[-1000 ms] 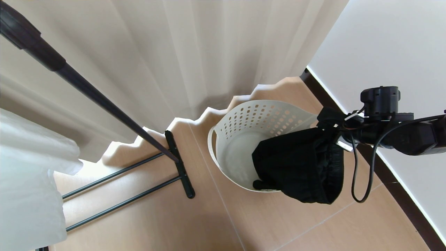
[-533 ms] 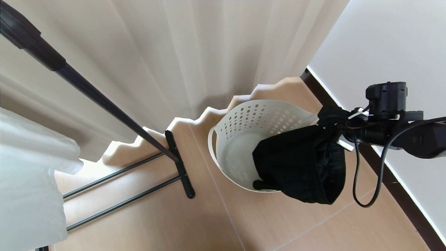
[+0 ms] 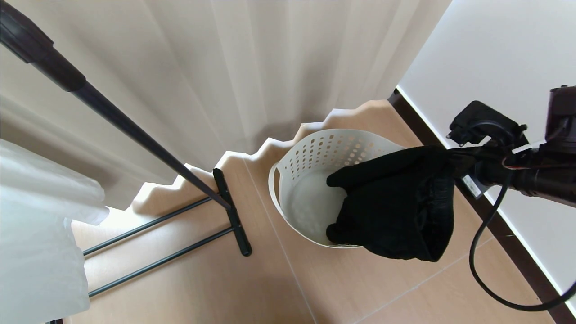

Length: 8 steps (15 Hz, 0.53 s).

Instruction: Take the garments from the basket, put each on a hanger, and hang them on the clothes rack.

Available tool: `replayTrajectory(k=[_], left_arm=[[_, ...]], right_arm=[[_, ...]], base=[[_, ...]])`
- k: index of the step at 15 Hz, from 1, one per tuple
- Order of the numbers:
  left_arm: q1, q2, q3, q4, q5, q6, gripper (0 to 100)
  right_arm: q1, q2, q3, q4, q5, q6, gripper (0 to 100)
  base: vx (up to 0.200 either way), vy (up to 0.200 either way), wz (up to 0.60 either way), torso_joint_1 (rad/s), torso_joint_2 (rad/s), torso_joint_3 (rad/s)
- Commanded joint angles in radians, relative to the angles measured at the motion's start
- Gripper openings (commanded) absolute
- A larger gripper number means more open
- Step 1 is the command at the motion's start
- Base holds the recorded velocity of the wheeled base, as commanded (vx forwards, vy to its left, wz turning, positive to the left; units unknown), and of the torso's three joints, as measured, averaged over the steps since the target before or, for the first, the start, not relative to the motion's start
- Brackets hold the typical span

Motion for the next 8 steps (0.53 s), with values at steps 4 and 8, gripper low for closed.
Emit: replayTrajectory(k=[4,8], left_arm=[[-0.003,0.001,0.0,0.001,-0.003,0.0,100],[-0.003,0.001,0.0,0.0,-0.003,0.0,100]], right_arm=[[0.175,-0.268,0.211,-0.017,0.012,0.33,0],[0.172,-0.265,0.31,-0.17,0.108,0.394,0]], base=[[0.0,0.0,0.0,0.0,0.0,0.0],[0.0,0.0,0.0,0.001,0.0,0.029]])
